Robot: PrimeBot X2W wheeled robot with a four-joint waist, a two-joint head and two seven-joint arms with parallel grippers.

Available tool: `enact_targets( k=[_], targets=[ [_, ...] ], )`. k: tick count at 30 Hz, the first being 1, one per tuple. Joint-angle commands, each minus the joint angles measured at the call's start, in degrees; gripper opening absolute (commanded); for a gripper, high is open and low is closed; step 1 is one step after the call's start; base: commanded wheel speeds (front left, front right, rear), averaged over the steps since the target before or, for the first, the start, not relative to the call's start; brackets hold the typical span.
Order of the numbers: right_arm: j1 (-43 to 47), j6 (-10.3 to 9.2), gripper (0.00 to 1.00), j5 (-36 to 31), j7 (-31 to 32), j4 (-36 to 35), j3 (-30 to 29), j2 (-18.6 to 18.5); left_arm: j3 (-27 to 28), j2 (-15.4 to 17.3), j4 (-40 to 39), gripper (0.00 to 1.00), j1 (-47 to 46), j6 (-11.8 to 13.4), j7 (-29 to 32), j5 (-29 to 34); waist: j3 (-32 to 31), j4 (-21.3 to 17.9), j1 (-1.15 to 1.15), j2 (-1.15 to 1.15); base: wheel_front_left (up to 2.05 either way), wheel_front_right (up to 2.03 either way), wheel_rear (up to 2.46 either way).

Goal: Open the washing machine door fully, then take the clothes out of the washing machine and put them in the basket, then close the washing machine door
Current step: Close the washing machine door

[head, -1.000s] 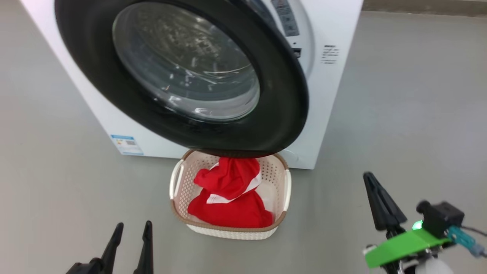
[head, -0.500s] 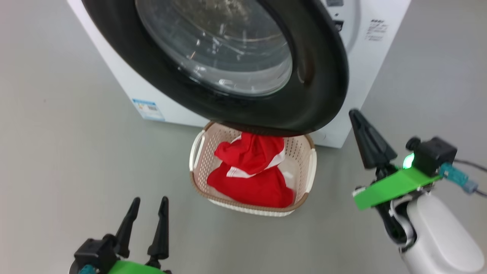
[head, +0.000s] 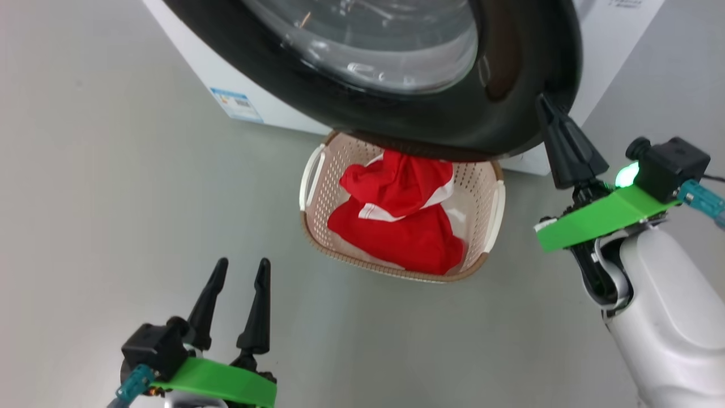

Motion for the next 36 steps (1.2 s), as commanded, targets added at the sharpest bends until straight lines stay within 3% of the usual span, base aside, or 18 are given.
enact_targets(
  k=[1,11,27,36],
  targets=[
    [-2.1,0.35,0.0,0.1,-0.4,-1.2,0.7,0.3,1.4,0.6,-1.8,1.0,-1.7,0.5,-0.3,-0.6,2.7,1.0,0.0,0.0,0.0,0.0,0.0],
    [-8.1,0.35,0.0,0.4,-0.4,-1.1,-0.7,-0.5,-0.3,0.6,-2.5,1.0,-5.0,0.9,-0.3,-1.7,7.9,1.2,0.0,0.0,0.0,0.0,0.0],
    [-17.7,0.35,0.0,-0.5,-0.4,-1.9,-7.8,0.2,-2.1,0.6,-3.4,1.0,-8.9,1.5,-0.3,-3.4,13.5,1.8,0.0,0.0,0.0,0.0,0.0],
    [-14.2,0.35,0.0,-0.7,-0.4,-1.4,-3.7,0.2,-1.6,0.6,-2.1,1.0,-8.9,1.1,-0.3,-2.9,11.3,1.3,0.0,0.0,0.0,0.0,0.0]
  ],
)
